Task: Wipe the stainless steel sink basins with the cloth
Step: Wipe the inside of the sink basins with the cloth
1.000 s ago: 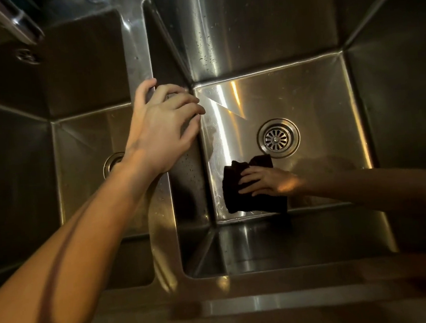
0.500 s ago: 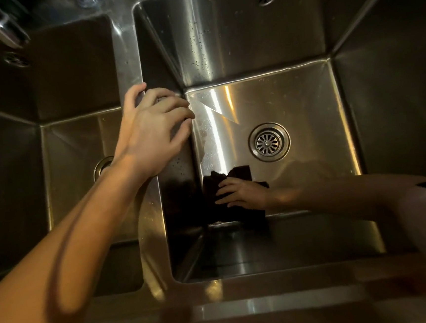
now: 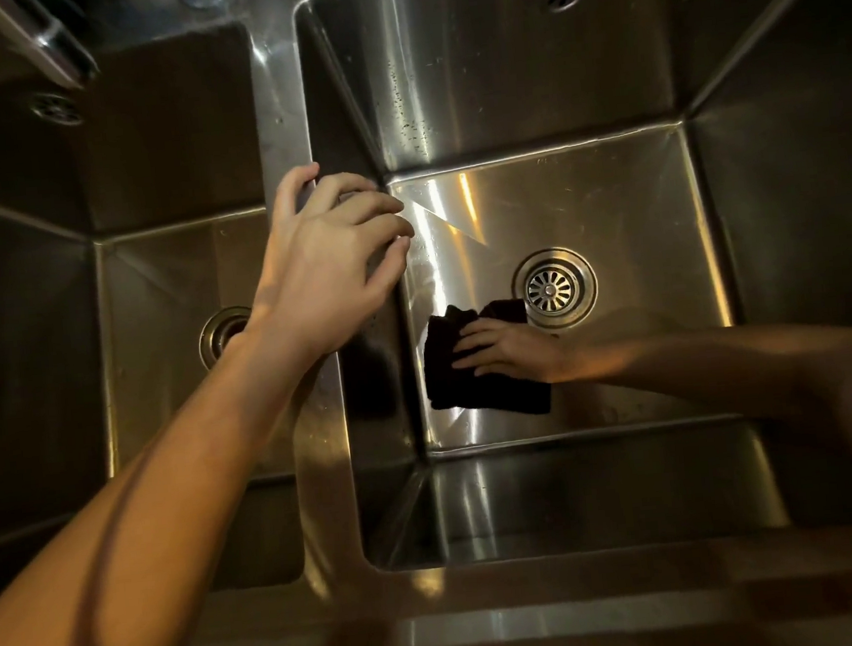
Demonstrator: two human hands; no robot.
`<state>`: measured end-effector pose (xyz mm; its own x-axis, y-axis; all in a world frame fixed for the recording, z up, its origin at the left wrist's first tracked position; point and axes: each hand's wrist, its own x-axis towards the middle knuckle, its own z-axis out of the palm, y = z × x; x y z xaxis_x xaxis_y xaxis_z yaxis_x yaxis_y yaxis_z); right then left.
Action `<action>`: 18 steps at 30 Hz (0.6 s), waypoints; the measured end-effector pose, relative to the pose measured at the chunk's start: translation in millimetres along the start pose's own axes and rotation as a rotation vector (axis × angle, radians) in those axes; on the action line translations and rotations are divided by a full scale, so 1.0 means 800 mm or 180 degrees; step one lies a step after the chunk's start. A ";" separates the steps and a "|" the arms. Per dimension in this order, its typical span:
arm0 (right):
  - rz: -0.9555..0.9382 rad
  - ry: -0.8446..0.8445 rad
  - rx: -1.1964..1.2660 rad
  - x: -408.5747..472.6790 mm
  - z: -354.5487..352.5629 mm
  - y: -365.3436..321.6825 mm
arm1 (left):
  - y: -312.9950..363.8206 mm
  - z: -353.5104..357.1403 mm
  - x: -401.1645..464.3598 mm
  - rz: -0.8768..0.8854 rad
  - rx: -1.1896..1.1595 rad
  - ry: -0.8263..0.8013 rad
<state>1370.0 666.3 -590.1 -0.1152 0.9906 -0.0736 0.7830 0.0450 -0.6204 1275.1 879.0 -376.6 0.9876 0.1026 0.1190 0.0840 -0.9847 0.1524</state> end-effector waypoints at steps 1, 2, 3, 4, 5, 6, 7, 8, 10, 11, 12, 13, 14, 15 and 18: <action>0.0067 0.0167 -0.0158 0.003 0.011 -0.001 | 0.000 0.000 0.000 -0.0003 0.0003 0.0004; 0.0144 0.0112 -0.0042 0.006 0.028 0.005 | 0.000 0.000 0.000 -0.0003 0.0012 0.0000; 0.0224 0.0068 0.0047 0.008 0.035 -0.003 | 0.000 0.000 0.000 -0.0001 0.0020 -0.0004; 0.0218 0.0000 0.0189 0.009 0.050 -0.010 | 0.001 0.001 0.000 0.0001 0.0025 -0.0006; 0.0190 -0.0111 0.0281 0.009 0.055 -0.018 | 0.001 0.000 0.000 0.0004 0.0032 -0.0006; 0.0130 -0.0176 0.0316 0.005 0.060 -0.025 | 0.000 0.000 0.000 0.0011 0.0041 -0.0012; 0.0062 -0.0275 0.0363 0.001 0.066 -0.029 | 0.000 -0.001 0.000 0.0018 0.0049 -0.0026; -0.0040 -0.0208 0.0369 -0.006 0.074 -0.027 | 0.000 -0.001 -0.001 0.0023 0.0053 -0.0036; -0.0262 -0.0289 0.0384 -0.022 0.079 -0.021 | 0.000 -0.002 -0.001 0.0021 0.0046 -0.0055; -0.0363 -0.0247 0.0437 -0.030 0.076 -0.015 | 0.000 -0.003 -0.001 0.0013 0.0042 -0.0072; -0.0422 -0.0206 0.0508 -0.035 0.070 -0.008 | 0.000 -0.003 -0.001 0.0003 0.0043 -0.0089; -0.0510 -0.0153 0.0473 -0.038 0.062 -0.001 | 0.001 -0.004 -0.001 -0.0004 0.0051 -0.0102; -0.0590 -0.0161 0.0437 -0.038 0.055 0.007 | 0.001 -0.004 -0.001 0.0001 0.0059 -0.0116; -0.0660 -0.0170 0.0365 -0.035 0.048 0.015 | 0.001 -0.004 -0.001 0.0011 0.0064 -0.0124; -0.0378 -0.0214 0.0192 -0.025 0.027 0.034 | 0.000 -0.003 -0.001 0.0022 0.0070 -0.0119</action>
<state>1380.4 644.8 -622.0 -0.2470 0.9678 -0.0478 0.7235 0.1514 -0.6735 1273.9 879.2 -374.2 0.9924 0.0909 0.0832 0.0797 -0.9883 0.1300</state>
